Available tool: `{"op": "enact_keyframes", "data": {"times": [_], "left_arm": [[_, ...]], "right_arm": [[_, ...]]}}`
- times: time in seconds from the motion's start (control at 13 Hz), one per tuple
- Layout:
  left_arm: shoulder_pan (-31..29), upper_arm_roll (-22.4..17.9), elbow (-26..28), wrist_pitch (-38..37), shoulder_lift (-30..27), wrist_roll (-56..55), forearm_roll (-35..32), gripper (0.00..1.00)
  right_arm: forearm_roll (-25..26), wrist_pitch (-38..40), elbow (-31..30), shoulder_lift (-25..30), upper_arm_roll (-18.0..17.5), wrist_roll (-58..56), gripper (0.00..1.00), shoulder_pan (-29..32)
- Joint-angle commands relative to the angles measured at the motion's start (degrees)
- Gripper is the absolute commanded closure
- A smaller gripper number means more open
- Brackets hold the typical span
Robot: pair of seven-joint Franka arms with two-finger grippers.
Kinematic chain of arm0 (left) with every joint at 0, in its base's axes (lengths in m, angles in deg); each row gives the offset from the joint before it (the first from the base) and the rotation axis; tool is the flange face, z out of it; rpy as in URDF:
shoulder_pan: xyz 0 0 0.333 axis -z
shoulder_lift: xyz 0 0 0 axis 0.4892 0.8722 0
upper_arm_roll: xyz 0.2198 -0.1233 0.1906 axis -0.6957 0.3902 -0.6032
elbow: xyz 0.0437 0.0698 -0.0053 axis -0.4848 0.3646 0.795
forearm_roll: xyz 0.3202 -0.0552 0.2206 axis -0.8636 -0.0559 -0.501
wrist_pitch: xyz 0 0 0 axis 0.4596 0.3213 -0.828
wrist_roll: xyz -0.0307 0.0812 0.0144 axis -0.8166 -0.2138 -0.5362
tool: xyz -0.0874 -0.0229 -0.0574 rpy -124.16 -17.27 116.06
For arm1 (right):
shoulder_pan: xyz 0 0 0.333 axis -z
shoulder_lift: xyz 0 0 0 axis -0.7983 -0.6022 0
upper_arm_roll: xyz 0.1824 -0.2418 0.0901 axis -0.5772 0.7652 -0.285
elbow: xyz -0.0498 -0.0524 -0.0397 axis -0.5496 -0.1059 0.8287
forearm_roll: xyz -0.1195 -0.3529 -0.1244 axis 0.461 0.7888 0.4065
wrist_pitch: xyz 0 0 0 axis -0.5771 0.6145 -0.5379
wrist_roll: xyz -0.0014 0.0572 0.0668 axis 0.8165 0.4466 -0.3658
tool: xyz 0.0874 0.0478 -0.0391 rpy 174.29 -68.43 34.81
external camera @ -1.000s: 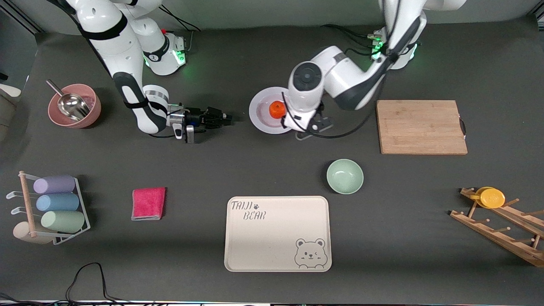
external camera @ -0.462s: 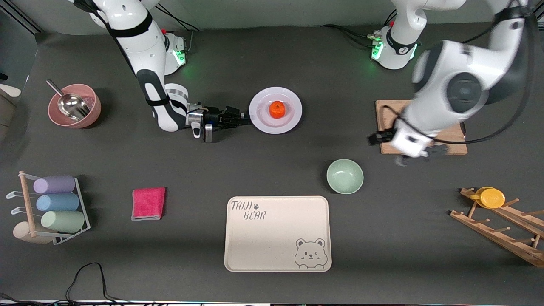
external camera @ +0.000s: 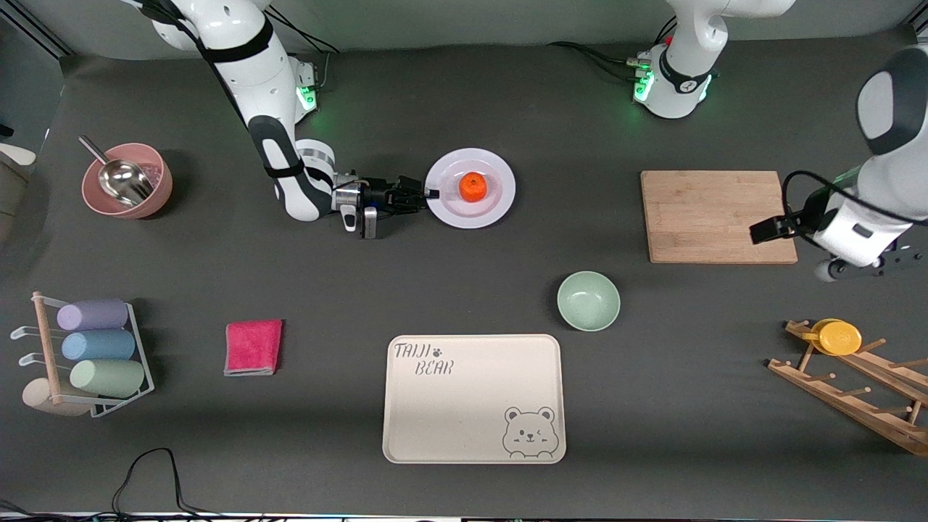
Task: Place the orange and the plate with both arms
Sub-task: 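Release the orange onto the plate and withdraw the left gripper, then grasp the white plate rim with the right gripper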
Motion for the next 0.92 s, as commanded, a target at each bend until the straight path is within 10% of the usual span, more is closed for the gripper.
{"op": "enact_keyframes", "data": {"times": [0.0,0.31,0.85], "left_arm": [[-7.0,8.5,-4.1,-5.2,-1.9,-0.8,-1.4,0.0],[-10.0,10.7,-7.6,-9.9,-1.7,-0.7,-1.0,0.0],[-9.9,10.5,-9.5,-10.8,-0.5,0.2,-1.2,0.0]], "right_arm": [[-1.7,-0.2,1.7,-2.5,-0.1,-0.1,0.75,-0.9],[-1.3,-0.2,1.6,-2.5,-0.1,-0.1,1.0,-0.6],[-1.0,0.6,1.4,2.3,-0.1,3.0,1.0,2.2]]}}
